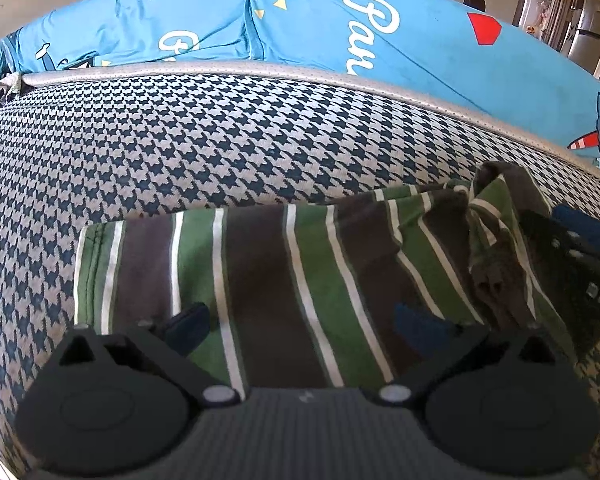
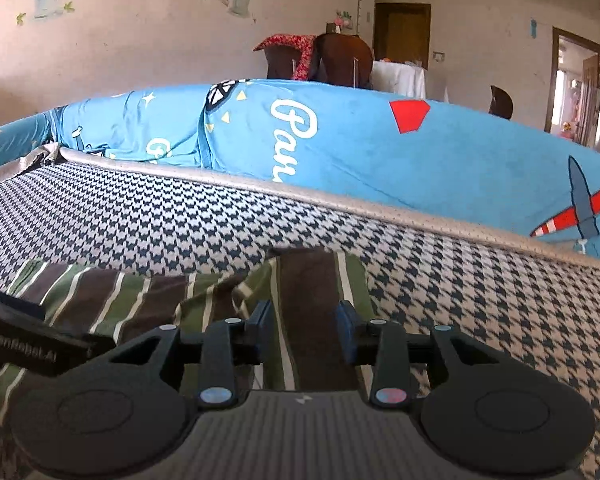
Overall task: Fold clothes
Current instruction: 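Fold the held shirt corner over the bundle with the right gripper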
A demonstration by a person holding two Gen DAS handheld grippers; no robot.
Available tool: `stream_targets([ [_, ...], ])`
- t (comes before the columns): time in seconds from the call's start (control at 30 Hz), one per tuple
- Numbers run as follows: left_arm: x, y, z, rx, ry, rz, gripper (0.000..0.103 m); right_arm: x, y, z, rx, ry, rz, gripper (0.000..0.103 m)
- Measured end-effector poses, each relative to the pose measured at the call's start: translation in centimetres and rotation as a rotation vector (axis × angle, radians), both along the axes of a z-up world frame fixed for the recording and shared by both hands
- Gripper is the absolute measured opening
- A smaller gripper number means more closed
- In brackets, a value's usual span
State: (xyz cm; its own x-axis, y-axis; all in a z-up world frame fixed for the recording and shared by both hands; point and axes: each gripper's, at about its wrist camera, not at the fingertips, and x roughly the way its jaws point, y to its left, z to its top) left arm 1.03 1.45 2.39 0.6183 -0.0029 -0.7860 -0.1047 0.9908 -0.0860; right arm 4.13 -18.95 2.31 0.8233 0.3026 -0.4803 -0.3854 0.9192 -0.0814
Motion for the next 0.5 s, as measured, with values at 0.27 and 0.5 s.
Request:
stream_targets([
  [0.27,-0.2,-0.1,-0.1,-0.010,0.007,0.002,0.103,2.7,0.7,-1.6,-0.062,0.027,-0.004,0.035],
  [0.5,-0.1,0.0,-0.4,-0.018,0.022,0.003,0.103,3.9,0.7,-2.6,-0.090,0.039,-0.021,0.038],
])
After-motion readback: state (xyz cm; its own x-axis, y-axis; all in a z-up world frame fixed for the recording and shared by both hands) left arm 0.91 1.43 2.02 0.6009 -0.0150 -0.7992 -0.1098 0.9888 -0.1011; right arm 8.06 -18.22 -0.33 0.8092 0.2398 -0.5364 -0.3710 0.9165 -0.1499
